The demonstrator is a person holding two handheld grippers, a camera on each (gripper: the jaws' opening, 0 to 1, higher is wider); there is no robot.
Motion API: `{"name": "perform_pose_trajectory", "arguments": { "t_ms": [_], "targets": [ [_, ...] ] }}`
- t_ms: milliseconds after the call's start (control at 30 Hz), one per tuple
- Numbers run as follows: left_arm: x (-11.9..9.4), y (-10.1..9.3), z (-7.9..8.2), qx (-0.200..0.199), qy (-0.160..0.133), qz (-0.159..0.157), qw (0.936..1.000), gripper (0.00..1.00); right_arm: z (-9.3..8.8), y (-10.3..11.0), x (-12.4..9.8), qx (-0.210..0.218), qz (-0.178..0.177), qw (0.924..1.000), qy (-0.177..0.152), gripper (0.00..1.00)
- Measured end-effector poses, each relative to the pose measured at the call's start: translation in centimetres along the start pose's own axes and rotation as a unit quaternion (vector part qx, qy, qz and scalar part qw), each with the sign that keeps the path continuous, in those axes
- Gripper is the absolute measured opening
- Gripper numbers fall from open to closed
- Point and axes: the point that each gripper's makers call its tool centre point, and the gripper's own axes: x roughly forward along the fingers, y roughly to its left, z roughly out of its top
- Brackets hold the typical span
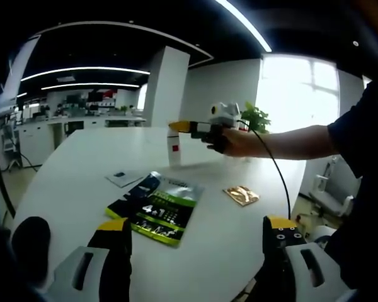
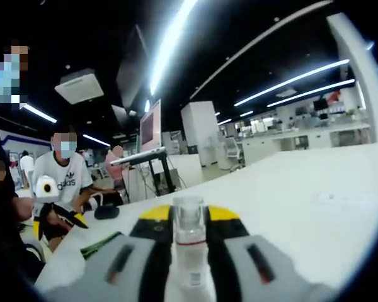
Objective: Arrange the skincare products in the storage area until every visible bottle or jar stands upright without overlapping.
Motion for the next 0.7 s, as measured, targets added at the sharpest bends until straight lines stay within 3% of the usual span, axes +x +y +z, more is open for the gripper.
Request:
{"name": "perform_pose_trajectory", "arguments": {
  "t_ms": [200, 367, 700],
  "targets": [
    [-0.03, 0.06, 0.03, -0.002, -0.001, 0.001, 1.0, 0.87, -0.24, 0.1, -0.08, -0.001, -0.001, 1.0, 0.003, 0.2],
    [-0.04, 0.1, -0.07, -0.003, -0.001, 0.003, 1.0, 0.87, -0.1, -0.47, -0.16, 0.002, -0.003, 1.0, -0.001, 0.26],
    [-0.14, 0.08, 0.0, -0.002, -0.003, 0.003, 1.0, 0.87, -0.91, -0.16, 0.48, -0.006, -0.005, 0.9998, 0.017, 0.25]
  ]
}}
